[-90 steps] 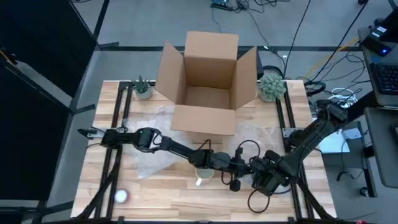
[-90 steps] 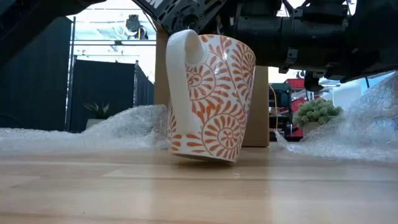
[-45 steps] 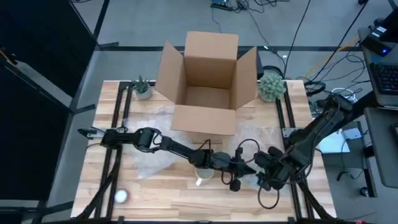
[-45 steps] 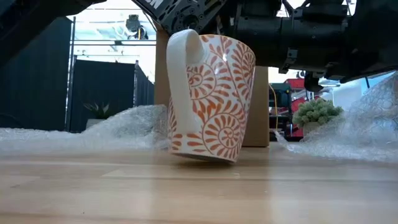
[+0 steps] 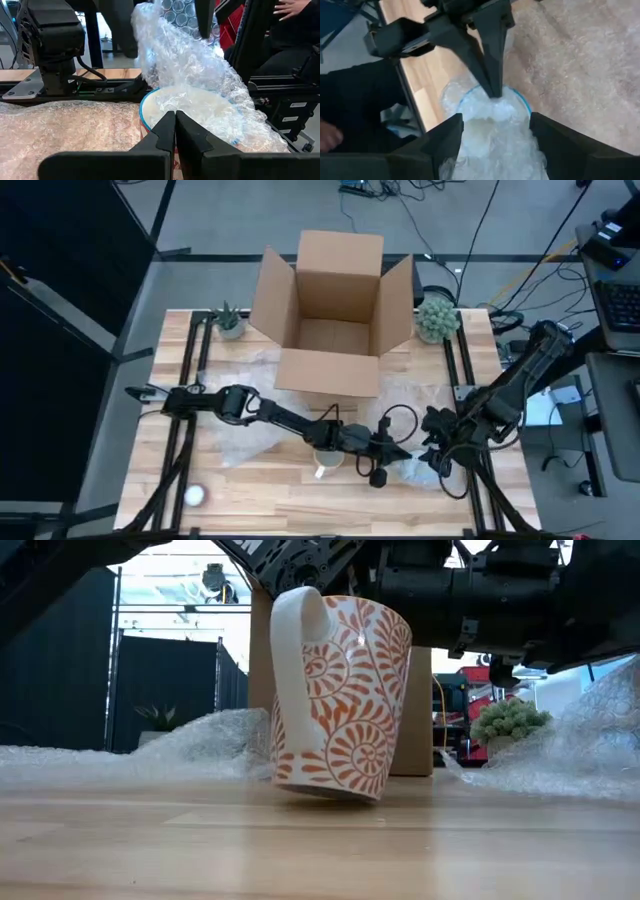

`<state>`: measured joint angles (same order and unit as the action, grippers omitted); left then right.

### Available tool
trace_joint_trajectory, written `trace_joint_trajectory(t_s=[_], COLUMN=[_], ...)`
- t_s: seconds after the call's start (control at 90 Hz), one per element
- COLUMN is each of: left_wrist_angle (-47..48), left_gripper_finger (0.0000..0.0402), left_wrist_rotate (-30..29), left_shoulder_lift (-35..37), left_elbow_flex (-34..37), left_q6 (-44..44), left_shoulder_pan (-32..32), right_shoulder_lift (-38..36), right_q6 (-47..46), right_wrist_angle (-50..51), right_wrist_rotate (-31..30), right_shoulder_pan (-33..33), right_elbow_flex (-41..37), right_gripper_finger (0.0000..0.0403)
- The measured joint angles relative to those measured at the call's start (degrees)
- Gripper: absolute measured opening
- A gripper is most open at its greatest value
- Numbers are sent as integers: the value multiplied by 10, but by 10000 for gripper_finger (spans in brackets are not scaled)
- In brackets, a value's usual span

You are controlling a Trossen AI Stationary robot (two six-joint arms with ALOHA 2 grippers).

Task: Wrap mug
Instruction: Wrap the red cup with the bubble wrap

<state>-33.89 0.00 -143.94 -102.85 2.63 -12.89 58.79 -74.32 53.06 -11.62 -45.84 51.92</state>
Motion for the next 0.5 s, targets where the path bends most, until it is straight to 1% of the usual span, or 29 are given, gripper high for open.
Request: trace_joint_trajectory(t_s=[0.167,0.244,0.289,0.333,0.4,0.5], left_wrist_angle=[0,-1,-1,-1,-1,-1], left_gripper_finger=[0,0,0,0,0,0], left_wrist_rotate=[0,0,0,0,0,0], left_shoulder_lift=[0,0,0,0,0,0], left_elbow_flex=[0,0,0,0,0,0], left_q6=[0,0,0,0,0,0], left_shoulder_pan=[0,0,0,0,0,0], right_shoulder_lift=[-5,-5,-5,-5,-5,-5], right_q6=[-27,-38,-39,-36,-16,20], right_wrist_angle=[0,-3,-9,-16,-23,-23], right_wrist_rotate=[41,40,24,-5,-53,-95], right_shoulder_pan=[0,0,0,4,12,23], right_elbow_flex=[0,0,0,0,0,0], right_gripper_finger=[219,219,219,219,219,219])
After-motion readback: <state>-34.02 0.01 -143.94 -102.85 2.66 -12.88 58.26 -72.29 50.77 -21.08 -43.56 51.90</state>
